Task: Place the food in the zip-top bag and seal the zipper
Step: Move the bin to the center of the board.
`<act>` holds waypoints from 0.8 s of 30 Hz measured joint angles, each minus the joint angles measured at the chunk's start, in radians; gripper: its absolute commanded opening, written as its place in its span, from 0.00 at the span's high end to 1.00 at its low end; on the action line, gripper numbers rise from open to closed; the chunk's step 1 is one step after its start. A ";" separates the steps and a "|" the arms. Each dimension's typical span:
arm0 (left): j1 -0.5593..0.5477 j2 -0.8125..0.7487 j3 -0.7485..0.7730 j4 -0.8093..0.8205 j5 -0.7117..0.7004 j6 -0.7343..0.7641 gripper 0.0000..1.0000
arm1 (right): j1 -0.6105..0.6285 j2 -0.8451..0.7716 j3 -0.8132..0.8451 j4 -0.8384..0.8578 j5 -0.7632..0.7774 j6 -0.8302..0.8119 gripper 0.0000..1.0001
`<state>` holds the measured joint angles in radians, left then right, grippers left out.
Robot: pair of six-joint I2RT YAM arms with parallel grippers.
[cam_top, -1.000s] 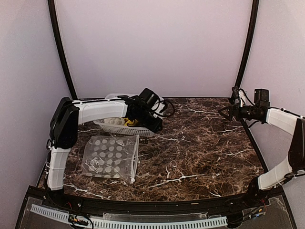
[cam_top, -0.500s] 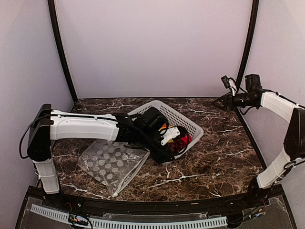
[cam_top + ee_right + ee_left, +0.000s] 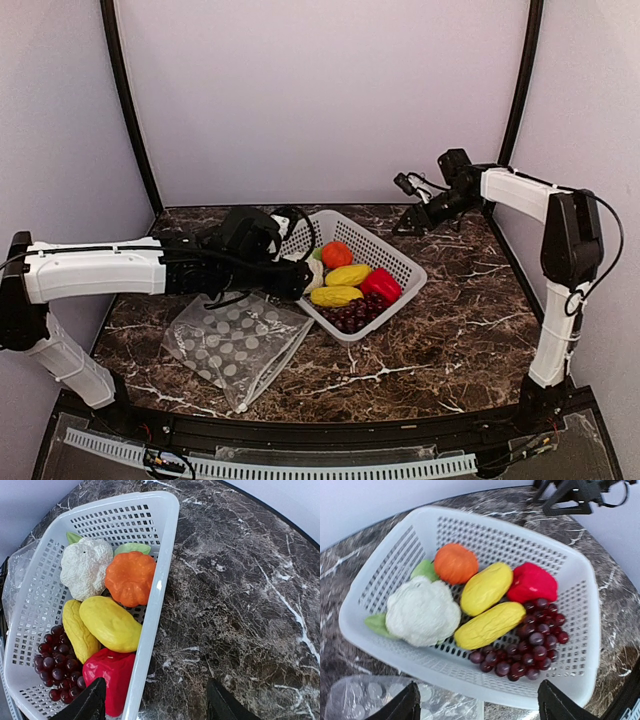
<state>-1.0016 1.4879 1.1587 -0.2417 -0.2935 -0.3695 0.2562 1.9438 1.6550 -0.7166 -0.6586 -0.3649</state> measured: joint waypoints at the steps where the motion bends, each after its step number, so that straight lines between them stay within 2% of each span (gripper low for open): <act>1: 0.018 0.004 -0.021 -0.010 -0.005 -0.047 0.23 | 0.009 0.035 0.035 -0.013 0.006 0.000 0.36; 7: 0.087 0.010 -0.100 -0.045 -0.017 -0.218 0.22 | 0.060 0.158 0.174 -0.082 0.035 0.000 0.41; 16: 0.087 0.033 -0.103 -0.045 -0.018 -0.275 0.21 | 0.112 0.259 0.298 -0.135 0.095 0.035 0.60; 21: 0.088 0.050 -0.103 -0.045 -0.019 -0.278 0.21 | 0.111 0.276 0.301 -0.155 0.117 0.058 0.76; 24: 0.089 0.051 -0.103 -0.045 -0.024 -0.278 0.21 | 0.113 0.276 0.302 -0.160 0.126 0.070 0.92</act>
<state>-0.9123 1.5387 1.0554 -0.2867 -0.3172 -0.6476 0.3687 2.2200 1.9568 -0.8764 -0.5331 -0.2951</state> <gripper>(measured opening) 0.792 0.217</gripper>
